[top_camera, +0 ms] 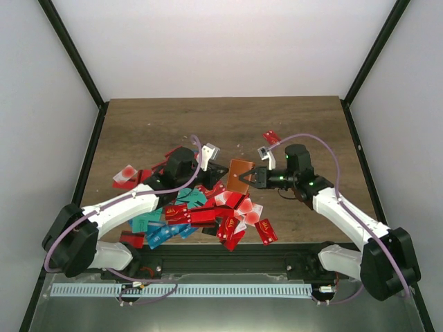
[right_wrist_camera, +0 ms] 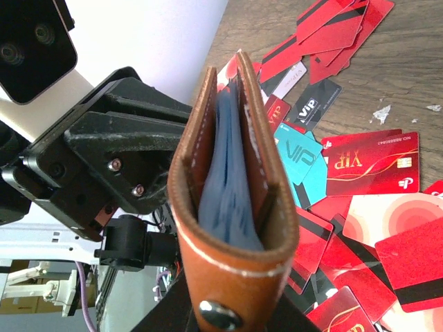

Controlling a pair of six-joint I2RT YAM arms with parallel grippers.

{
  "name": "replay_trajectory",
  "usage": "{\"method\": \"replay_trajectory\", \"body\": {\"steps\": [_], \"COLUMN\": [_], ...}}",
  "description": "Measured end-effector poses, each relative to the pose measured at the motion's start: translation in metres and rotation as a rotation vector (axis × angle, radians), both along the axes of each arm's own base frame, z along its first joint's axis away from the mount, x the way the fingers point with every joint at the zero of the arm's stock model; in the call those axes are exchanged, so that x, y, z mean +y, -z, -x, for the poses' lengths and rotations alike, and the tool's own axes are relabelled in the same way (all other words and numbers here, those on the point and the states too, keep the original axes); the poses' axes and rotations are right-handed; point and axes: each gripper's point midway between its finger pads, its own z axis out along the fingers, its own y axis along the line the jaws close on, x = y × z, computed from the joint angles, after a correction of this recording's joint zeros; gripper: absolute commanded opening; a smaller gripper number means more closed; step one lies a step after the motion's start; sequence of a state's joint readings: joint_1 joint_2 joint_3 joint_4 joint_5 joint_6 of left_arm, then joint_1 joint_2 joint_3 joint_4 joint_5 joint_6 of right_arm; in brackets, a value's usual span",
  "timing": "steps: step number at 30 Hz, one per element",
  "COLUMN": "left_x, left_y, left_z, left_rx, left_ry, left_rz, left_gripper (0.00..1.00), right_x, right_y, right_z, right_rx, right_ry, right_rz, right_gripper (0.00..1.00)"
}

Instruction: Put the credit cards into the card holder

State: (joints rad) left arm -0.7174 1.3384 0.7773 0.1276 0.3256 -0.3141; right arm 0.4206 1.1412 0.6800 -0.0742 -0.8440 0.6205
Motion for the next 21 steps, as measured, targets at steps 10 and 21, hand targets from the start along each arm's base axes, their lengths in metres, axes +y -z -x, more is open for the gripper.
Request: {"method": "replay_trajectory", "body": {"steps": [10, 21], "left_x": [0.001, -0.003], "left_y": [-0.002, 0.075], "left_z": [-0.004, -0.02], "left_rx": [-0.016, 0.119], "left_ry": [-0.017, -0.053], "left_rz": [0.002, -0.133], "left_gripper": [0.04, 0.04], "right_x": [-0.002, -0.001], "right_y": [0.011, 0.121], "right_z": [-0.011, -0.045], "right_rx": [0.003, 0.241], "right_ry": [0.043, 0.116], "right_rz": [0.032, 0.179], "right_gripper": [0.12, 0.33]}}
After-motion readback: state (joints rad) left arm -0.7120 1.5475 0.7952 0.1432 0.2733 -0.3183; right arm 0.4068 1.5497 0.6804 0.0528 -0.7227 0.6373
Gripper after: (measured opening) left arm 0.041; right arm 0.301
